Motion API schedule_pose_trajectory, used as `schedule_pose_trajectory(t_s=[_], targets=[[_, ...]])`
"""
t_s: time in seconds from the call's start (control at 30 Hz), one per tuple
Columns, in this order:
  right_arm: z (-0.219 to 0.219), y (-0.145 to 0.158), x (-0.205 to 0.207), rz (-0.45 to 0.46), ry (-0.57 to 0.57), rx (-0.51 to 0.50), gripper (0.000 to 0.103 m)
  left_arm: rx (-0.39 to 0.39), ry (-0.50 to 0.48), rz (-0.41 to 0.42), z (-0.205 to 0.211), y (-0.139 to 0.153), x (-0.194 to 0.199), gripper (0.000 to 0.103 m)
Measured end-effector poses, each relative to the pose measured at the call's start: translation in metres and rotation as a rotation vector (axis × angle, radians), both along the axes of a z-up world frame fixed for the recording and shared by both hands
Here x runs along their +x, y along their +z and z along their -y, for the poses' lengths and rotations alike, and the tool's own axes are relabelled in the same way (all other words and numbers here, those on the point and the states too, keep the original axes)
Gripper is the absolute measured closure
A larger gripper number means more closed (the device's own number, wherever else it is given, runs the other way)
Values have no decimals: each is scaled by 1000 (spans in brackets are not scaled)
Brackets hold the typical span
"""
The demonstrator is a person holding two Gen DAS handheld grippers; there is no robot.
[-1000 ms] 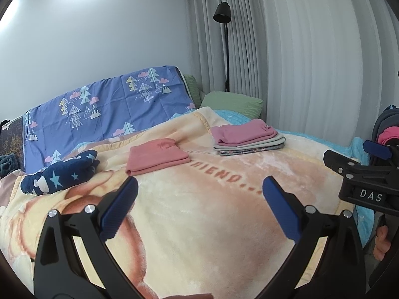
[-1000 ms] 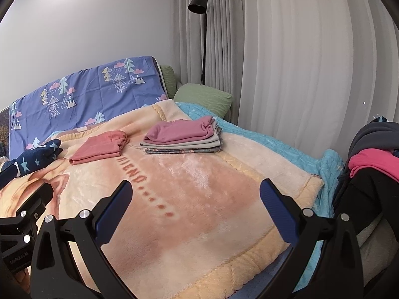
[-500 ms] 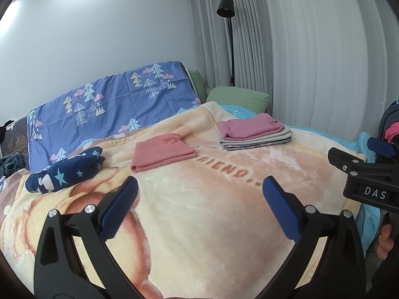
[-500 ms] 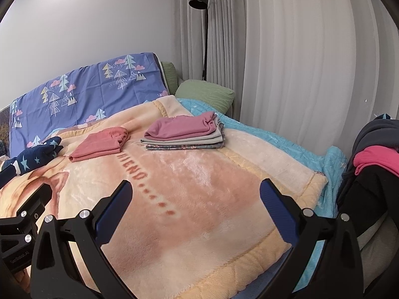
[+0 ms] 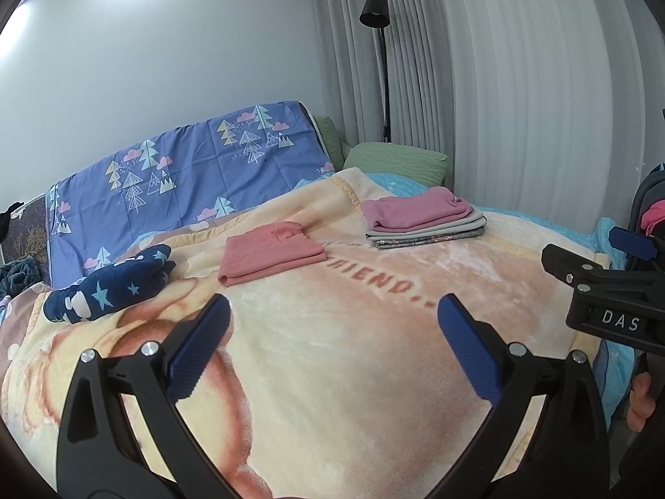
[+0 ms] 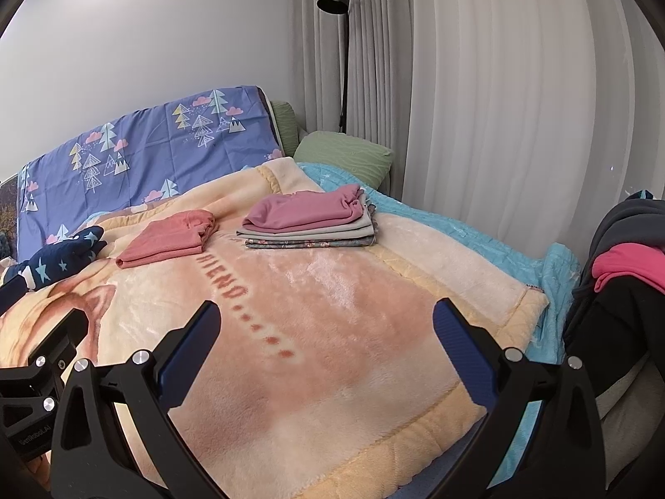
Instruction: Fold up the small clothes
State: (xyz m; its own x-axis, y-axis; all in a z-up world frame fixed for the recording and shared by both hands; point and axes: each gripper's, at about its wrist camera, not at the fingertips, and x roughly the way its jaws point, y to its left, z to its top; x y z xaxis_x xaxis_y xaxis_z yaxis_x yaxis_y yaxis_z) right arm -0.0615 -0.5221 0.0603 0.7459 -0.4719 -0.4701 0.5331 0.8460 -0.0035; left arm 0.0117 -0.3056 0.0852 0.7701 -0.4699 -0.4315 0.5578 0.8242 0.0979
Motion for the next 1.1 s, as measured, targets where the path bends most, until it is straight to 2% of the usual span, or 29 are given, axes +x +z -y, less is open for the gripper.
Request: schedule_pose_trajectory(t_s=[1.1], targets=[[-3,-3,7,-4,16,2,1,0,24,-51,-3,-5,12,2]])
